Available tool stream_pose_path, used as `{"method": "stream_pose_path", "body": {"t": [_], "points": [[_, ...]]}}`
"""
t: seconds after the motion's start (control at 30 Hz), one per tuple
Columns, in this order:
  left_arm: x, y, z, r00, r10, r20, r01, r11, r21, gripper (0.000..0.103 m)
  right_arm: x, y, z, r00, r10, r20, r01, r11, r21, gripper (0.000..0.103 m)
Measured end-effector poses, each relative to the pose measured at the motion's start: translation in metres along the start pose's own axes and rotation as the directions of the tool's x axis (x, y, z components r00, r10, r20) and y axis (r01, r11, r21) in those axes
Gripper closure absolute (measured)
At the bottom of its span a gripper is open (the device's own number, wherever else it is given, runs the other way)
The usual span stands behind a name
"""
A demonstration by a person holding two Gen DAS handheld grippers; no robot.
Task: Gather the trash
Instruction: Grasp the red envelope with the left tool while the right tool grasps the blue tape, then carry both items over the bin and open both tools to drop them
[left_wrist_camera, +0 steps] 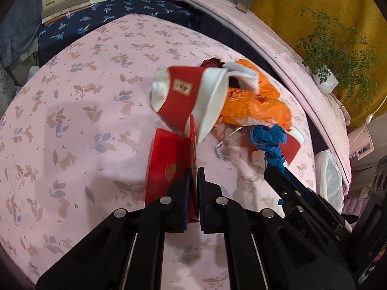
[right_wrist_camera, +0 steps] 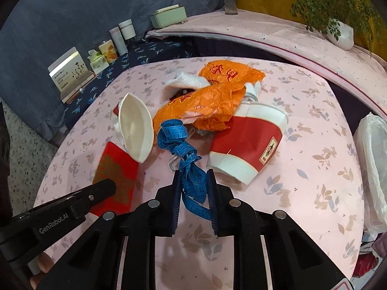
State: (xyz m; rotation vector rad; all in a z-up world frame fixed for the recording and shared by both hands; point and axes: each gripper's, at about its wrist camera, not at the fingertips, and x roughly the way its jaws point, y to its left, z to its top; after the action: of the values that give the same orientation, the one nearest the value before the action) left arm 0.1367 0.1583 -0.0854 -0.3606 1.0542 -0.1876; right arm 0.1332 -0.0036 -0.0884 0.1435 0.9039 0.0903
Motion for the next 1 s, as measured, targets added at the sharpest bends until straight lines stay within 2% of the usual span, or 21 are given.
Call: {"method": "stream_pose_path", "body": {"t": [0.27,0.57,0.73,1.0], "points": [[-0.030,-0.039,-0.001,0.998,-0.041,0.057,0.036,0.996,0.082,0.098,-0.053,-0.017,0.016,0.994,0.001,0.110,-0.004,1.000,0.029,0.083],[-0.049,-0.111,-0.001,0.990,-0.114,0.088,0.093,0.973,0.214,0.098,-0.102,-0.067,0.026,0.978,-0.062,0.200,0.043,0.994,0.099,0.084],[-0.054,-0.156,-0.003,0.984,-0.150,0.098,0.116,0.949,0.294,0.098,-0.126,-0.101,0.026,0.966,-0.106,0.236,0.073,0.987,0.145,0.084],[-0.054,-0.232,-0.008,0.969,-0.236,0.074,0.186,0.893,0.409,0.098,-0.158,-0.159,0.025,0.944,-0.181,0.277,0.125,0.970,0.209,0.084]]}}
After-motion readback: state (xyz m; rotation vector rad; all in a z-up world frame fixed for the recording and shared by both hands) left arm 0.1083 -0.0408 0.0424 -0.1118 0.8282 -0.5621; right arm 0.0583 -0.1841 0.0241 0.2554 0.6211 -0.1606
